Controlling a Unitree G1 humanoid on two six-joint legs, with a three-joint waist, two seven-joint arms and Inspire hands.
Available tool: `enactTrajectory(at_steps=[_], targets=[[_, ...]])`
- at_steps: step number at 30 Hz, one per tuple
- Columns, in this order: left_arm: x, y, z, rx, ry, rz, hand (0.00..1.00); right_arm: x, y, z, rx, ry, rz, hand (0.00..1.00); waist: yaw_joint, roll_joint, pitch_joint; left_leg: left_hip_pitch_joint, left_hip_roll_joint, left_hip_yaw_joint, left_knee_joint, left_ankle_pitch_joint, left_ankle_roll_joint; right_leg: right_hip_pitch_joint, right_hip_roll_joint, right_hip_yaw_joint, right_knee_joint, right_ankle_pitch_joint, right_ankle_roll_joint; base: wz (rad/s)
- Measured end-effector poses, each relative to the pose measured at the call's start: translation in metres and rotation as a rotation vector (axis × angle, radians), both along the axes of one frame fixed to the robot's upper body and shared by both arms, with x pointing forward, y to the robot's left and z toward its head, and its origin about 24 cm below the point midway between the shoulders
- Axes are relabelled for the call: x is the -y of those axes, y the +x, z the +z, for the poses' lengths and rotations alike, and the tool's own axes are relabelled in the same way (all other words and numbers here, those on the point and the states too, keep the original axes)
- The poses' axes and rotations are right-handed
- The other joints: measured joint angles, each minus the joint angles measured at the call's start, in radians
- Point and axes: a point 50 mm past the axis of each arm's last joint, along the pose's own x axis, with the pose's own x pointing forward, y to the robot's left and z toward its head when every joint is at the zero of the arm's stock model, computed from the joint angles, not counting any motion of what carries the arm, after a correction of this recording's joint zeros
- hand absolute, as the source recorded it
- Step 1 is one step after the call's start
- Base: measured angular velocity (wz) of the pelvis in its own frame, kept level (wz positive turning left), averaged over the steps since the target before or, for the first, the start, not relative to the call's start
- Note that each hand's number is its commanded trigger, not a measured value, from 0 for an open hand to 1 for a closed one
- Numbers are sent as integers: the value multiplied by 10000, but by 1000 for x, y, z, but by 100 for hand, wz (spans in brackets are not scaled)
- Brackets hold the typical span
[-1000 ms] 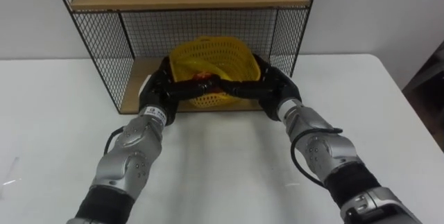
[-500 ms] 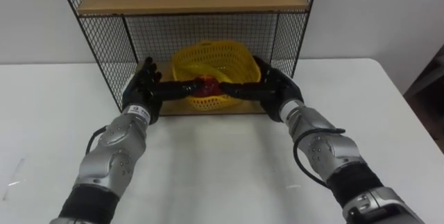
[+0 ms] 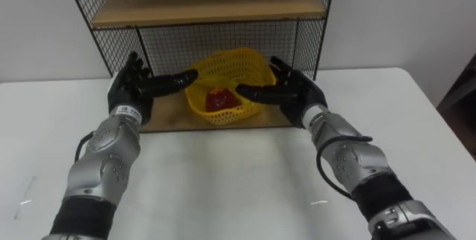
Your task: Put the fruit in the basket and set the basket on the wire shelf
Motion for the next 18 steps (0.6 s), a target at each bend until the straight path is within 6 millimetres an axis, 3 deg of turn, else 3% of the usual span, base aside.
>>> enactTrajectory(at_steps=[12, 18], targets=[[1, 0, 2, 109, -18, -103, 0, 2, 4, 12, 712, -757, 227, 0, -28, -180, 101, -2, -74, -31, -192, 114, 18, -59, -42, -27, -23, -3, 14, 0], [2, 1, 12, 597, 60, -161, 0, 4, 1, 26, 1620, -1160, 260, 0, -29, -232, 135, -22, -84, -49, -201, 116, 18, -63, -19, 16, -62, 13, 34, 0]])
